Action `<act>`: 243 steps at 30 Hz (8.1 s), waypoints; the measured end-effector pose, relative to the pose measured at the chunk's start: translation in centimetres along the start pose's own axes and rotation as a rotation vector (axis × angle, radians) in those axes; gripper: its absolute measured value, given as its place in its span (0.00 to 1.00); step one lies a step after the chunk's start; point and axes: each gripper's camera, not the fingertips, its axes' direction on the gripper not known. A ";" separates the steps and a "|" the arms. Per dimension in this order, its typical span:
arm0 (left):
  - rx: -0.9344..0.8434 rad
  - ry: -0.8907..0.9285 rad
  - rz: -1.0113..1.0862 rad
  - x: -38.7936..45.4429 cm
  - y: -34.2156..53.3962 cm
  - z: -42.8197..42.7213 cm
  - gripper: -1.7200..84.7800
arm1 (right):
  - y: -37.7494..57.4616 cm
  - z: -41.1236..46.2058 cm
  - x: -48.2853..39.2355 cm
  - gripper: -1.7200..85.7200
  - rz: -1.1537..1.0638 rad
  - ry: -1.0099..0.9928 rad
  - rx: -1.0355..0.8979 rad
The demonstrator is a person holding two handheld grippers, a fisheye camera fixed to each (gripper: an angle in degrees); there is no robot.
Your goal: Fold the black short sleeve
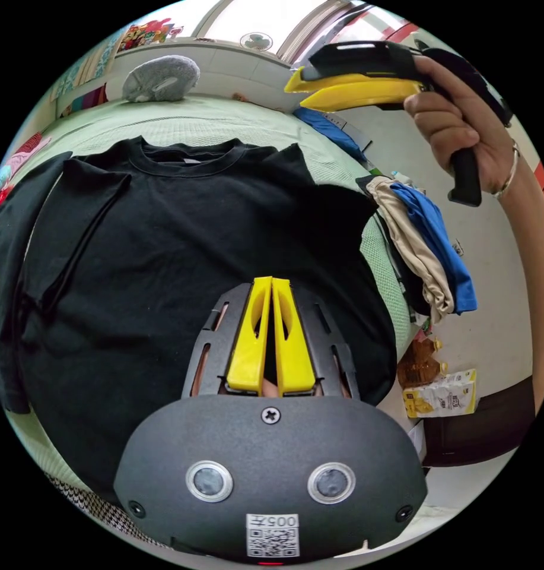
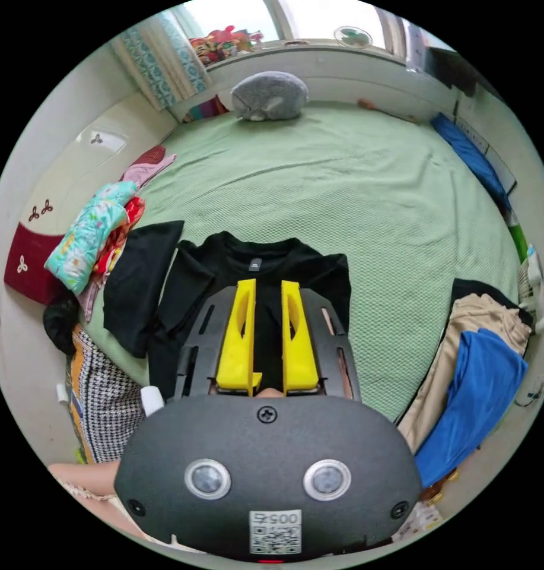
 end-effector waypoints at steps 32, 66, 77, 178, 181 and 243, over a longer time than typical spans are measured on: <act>0.078 -0.350 -0.062 -18.6 -12.3 -14.7 0.13 | 3.5 4.1 12.1 0.10 0.073 -0.036 0.010; 0.008 -0.429 0.047 -15.4 -14.9 -18.6 0.10 | 8.4 5.6 10.4 0.09 0.067 0.018 0.057; -0.171 -0.326 0.080 -8.0 8.1 -24.6 0.14 | 34.5 3.1 4.7 0.14 -0.002 0.064 -0.035; -0.001 -0.080 -0.109 0.7 20.2 -68.0 0.04 | 74.6 -24.0 -9.3 0.00 0.329 0.055 0.177; 0.019 -0.073 -0.121 -0.8 18.3 -67.3 0.04 | 72.1 -23.4 -9.1 0.00 0.330 0.040 0.203; -0.139 -0.224 -0.160 -13.1 16.9 -40.4 0.02 | 56.8 -1.2 0.2 0.01 0.250 -0.036 0.040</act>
